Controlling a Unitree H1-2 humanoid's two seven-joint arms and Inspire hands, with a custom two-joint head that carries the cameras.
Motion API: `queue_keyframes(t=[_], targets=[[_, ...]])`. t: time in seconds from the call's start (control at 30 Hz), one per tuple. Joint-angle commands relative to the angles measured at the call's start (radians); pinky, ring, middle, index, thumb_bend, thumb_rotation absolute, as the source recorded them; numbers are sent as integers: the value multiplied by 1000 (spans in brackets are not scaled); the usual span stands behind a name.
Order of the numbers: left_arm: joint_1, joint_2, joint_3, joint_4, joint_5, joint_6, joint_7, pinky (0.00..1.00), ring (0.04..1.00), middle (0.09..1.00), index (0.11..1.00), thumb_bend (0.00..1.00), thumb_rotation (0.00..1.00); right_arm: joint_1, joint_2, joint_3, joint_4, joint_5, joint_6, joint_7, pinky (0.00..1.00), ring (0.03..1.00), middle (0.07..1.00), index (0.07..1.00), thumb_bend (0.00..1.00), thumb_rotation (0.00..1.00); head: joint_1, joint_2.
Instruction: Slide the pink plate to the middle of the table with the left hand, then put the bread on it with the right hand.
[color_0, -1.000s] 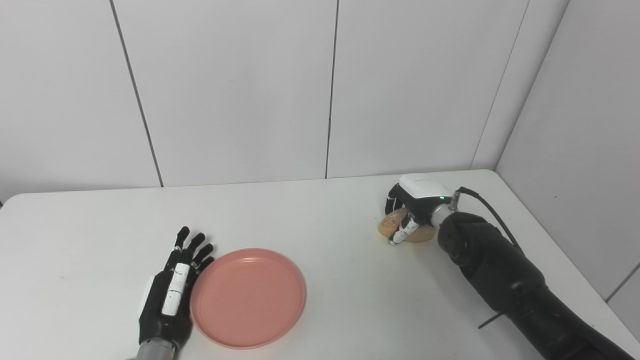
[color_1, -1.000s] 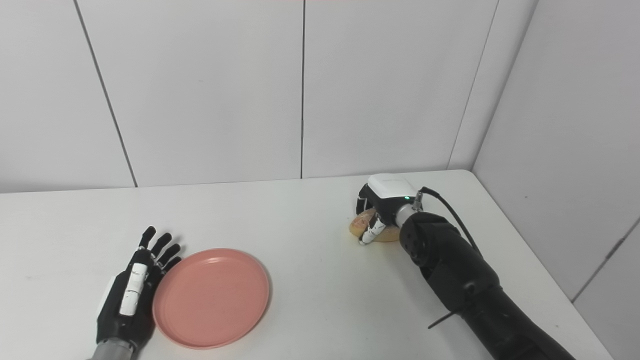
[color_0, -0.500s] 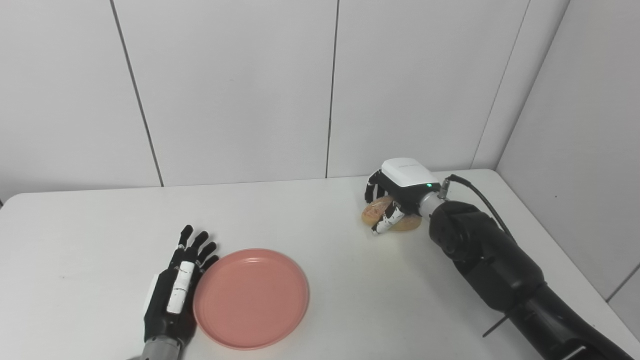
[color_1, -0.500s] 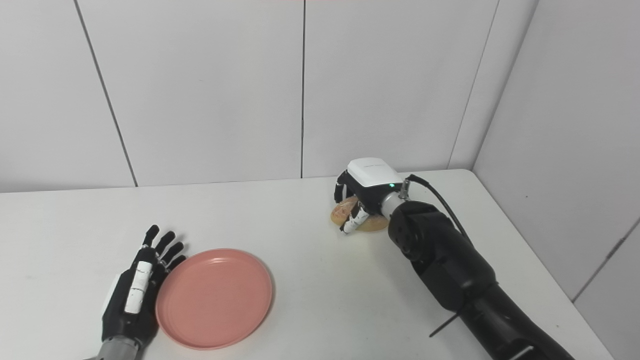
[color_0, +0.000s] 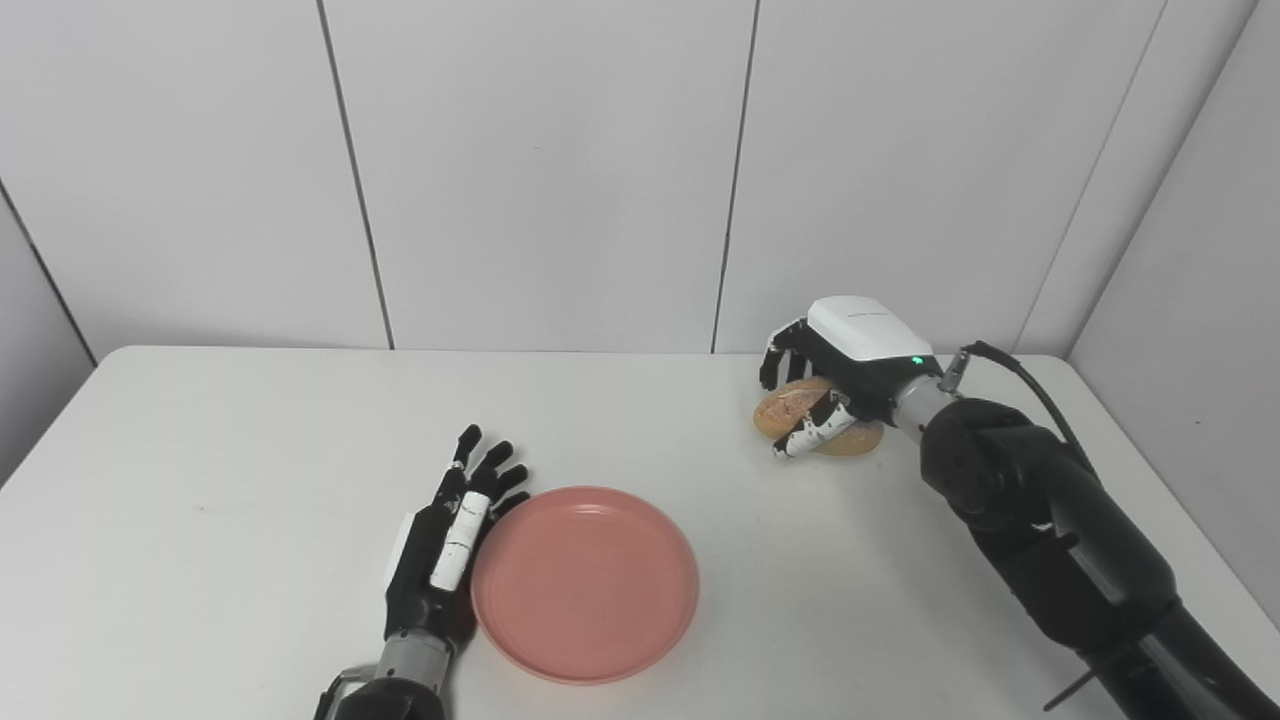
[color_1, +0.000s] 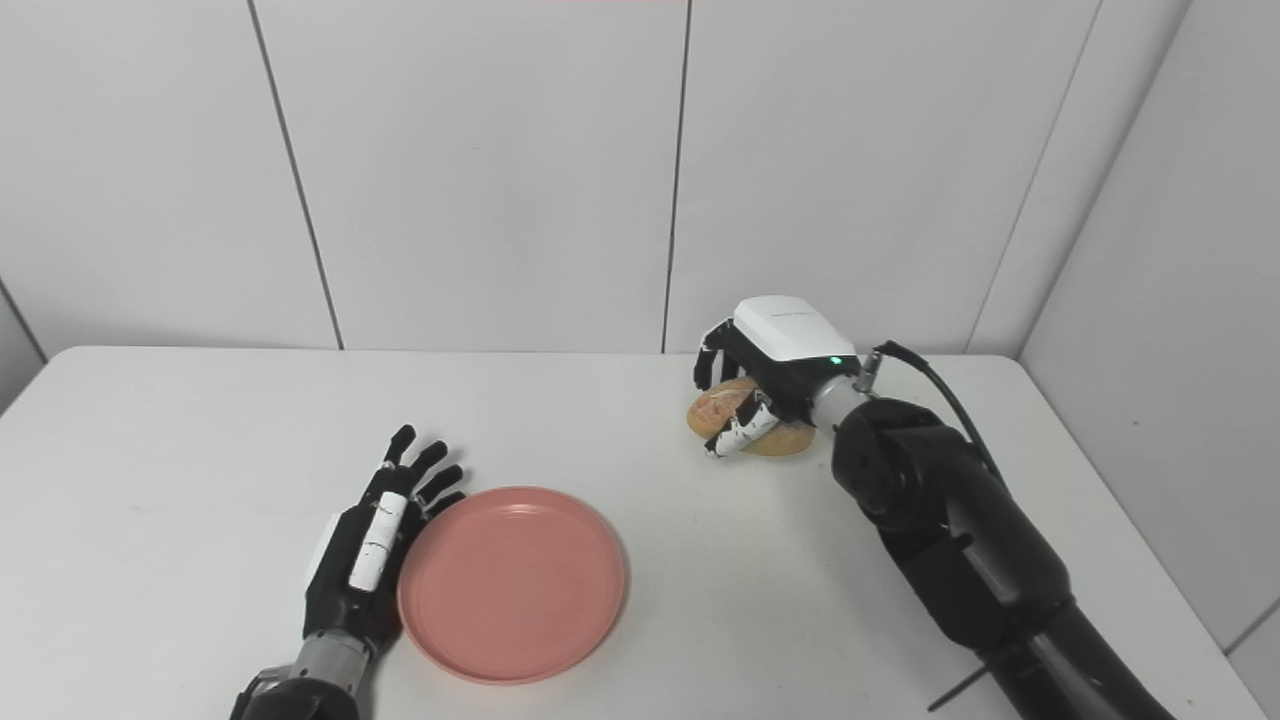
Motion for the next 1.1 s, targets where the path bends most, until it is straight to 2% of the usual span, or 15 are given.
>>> queue_keyframes(t=[0.0,0.17,0.27,0.33,0.43,0.53,0.8,1.07], targets=[[4,-18,-8,17,15,32,20,801,853,909,955,928,716,-45,-18,-30,-55,22,-38,-3,289,359,438,507,528,0,19,8],[0,-27,-13,15,22,36,24,800,848,905,945,939,721,-28,-10,-47,-98,65,-54,3,296,362,442,508,529,0,52,20],[-4,-33,-21,15,32,37,28,794,846,906,946,930,727,-23,-10,-48,-118,96,-54,27,310,374,450,504,530,0,133,39],[-8,-40,-26,15,40,39,35,766,843,908,950,915,736,-22,-14,-48,-125,115,-69,38,296,363,448,506,529,0,144,43],[-11,-47,-26,16,36,43,34,789,857,914,956,890,734,-12,-8,-53,-155,144,-74,45,292,352,443,505,529,0,129,45],[-10,-44,-29,11,38,46,32,779,864,916,965,872,746,-10,-2,-45,-196,145,-40,75,299,356,438,508,529,0,125,49],[-12,-47,-20,6,25,55,38,796,862,909,953,906,719,-23,6,-36,-228,154,-68,116,290,352,441,507,530,0,119,47],[-8,-38,-15,1,14,53,24,810,867,919,962,899,715,-44,33,0,-258,135,-39,177,308,374,455,504,530,0,85,44]])
